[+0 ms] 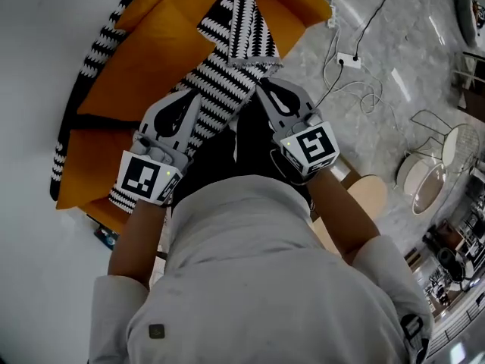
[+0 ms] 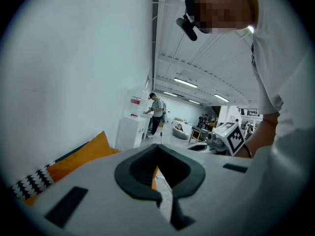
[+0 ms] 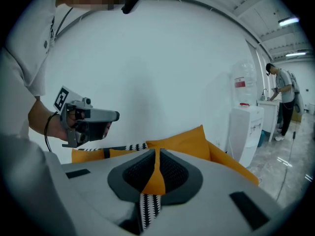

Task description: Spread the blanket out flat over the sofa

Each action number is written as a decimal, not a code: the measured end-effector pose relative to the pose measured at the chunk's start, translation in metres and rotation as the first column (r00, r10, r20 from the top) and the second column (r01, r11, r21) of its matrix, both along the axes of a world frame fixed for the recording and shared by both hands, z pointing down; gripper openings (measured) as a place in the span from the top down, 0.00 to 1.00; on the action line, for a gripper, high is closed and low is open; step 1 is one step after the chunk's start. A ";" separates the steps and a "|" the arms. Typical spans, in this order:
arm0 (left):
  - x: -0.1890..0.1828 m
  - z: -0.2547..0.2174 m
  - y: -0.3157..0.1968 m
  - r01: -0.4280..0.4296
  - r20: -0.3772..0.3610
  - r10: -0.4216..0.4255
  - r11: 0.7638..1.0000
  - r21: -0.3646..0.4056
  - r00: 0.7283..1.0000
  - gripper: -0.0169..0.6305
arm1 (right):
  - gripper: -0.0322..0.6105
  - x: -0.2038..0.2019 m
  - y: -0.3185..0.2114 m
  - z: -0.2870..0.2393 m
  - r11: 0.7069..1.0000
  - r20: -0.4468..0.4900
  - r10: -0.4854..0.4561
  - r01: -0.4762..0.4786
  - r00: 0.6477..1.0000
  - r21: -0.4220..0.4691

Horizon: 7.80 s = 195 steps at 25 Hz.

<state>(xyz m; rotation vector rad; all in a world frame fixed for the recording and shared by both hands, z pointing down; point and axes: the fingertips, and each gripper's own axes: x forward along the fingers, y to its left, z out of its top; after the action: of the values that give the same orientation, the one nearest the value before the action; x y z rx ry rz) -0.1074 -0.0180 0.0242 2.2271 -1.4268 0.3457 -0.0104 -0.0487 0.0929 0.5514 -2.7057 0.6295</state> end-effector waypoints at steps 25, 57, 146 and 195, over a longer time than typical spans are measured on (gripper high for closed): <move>-0.042 0.310 -0.015 0.091 0.082 -0.074 0.969 -0.231 0.994 0.96 | 0.65 -0.085 0.032 0.402 0.940 -0.215 -0.224 0.153 0.951 -0.305; -0.080 0.456 0.090 0.092 -0.100 -0.110 0.982 -0.168 0.989 0.96 | 0.89 -0.120 0.136 0.628 0.968 -0.551 -0.151 0.010 0.821 -0.251; 0.025 0.486 0.105 -0.127 -0.090 0.129 0.992 0.024 0.988 0.96 | 0.77 0.156 0.105 0.670 0.939 -0.684 0.212 -0.339 0.699 -0.056; 0.002 -0.010 0.245 0.121 0.053 -0.146 0.934 0.335 0.988 0.96 | 0.91 0.098 0.200 -0.050 0.905 -0.042 0.079 -0.054 0.996 0.422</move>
<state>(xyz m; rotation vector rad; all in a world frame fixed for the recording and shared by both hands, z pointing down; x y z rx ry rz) -0.1054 0.2272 0.0142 2.3788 -1.7799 0.1547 0.0877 0.1511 0.0428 0.7537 -2.7827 0.0310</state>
